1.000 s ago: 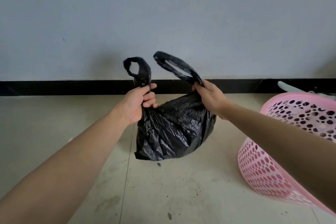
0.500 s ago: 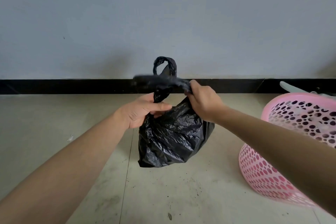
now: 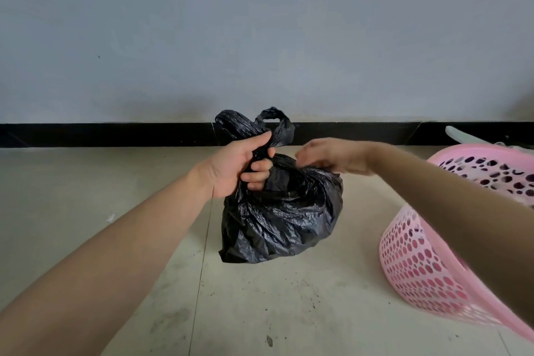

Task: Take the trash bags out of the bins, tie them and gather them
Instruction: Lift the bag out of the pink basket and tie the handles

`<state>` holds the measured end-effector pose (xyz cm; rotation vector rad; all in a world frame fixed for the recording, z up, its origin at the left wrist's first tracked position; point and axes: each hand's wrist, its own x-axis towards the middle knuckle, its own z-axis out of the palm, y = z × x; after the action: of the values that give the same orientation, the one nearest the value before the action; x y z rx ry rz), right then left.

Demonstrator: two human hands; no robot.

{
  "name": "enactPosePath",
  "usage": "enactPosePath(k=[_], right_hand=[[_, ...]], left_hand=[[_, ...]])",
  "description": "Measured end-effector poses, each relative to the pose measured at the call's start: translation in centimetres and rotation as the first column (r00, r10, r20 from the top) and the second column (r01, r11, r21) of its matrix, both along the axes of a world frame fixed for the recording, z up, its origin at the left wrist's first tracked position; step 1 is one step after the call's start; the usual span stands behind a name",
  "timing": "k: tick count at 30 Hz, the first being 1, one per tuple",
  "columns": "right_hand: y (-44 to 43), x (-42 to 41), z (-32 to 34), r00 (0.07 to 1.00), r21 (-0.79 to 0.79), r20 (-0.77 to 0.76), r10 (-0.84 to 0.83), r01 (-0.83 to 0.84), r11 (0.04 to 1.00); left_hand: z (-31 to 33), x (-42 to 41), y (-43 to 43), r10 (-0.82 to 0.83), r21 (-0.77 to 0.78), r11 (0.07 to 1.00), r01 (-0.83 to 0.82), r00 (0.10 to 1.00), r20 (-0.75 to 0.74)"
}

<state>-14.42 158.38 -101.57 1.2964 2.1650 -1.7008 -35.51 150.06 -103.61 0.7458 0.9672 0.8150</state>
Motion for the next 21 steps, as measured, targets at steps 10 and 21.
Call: enactPosePath(k=[10, 21], right_hand=[[2.2, -0.6, 2.2, 0.759, -0.148, -0.443, -0.477, 0.463, 0.874], [1.6, 1.0, 3.7, 0.713, -0.409, -0.393, -0.580, 0.429, 0.805]], left_hand=[[0.5, 1.1, -0.6, -0.027, 0.153, 0.987, 0.048, 0.990, -0.138], [0.2, -1.7, -0.6, 0.262, -0.003, 0.964, -0.265, 0.952, 0.159]])
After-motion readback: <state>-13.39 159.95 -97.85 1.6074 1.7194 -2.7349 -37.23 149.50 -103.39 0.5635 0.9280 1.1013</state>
